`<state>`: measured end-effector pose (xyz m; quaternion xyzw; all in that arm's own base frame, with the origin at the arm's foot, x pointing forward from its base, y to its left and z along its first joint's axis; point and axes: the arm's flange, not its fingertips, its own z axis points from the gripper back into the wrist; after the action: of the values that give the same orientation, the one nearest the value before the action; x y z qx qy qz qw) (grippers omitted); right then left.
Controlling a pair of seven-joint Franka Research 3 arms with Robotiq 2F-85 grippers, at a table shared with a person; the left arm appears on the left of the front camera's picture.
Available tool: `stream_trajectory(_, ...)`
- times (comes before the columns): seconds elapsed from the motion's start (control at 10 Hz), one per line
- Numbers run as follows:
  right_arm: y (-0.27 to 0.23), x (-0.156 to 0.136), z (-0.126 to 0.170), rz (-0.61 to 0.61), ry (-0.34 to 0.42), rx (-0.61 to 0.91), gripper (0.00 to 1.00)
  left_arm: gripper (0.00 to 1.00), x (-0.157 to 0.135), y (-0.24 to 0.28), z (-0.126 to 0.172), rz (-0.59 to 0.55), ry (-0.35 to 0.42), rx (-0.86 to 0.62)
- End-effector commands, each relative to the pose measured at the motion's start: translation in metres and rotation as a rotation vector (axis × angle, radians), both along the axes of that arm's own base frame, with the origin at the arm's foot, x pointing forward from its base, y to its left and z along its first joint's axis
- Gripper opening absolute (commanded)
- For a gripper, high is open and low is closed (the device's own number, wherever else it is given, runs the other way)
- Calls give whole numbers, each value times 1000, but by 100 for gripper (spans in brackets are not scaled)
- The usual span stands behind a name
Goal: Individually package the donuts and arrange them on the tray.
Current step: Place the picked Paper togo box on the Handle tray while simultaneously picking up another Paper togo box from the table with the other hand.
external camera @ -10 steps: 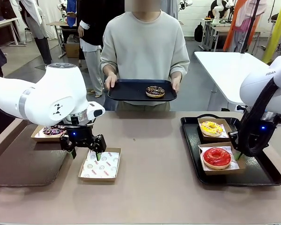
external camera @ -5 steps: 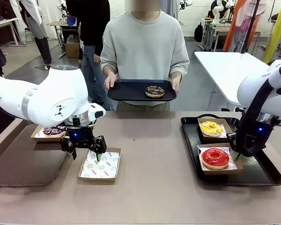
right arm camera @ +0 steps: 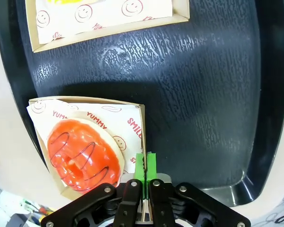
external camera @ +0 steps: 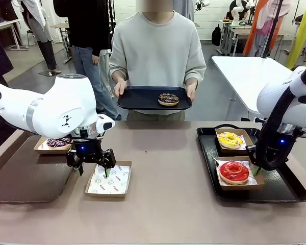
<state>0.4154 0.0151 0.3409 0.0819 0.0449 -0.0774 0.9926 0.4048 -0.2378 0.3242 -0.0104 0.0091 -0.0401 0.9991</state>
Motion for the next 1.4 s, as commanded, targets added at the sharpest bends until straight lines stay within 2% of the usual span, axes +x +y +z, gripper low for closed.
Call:
stream_trajectory(0.0,-1,3,-1,25,-19,51,38,41,4,-4,1,7,-6,7)
stream_trajectory(0.1,-1,3,-1,24,-20,52,62,40,4,-4,1,9,-1,8)
stream_trajectory(0.2,-1,2,-1,25,-20,51,62,0,5,-4,2,9,2,8)
stream_trajectory(0.3,-1,2,0,24,-21,52,100,35,5,-4,2,11,5,9)
stream_trajectory(0.4,-1,2,0,24,-23,53,75,0,5,-4,3,12,5,9)
stream_trajectory(0.5,-2,3,1,23,-24,54,100,0,5,-4,4,12,4,7)
stream_trajectory(1.3,-6,-3,4,17,-31,84,100,0,6,-2,5,39,16,-2)
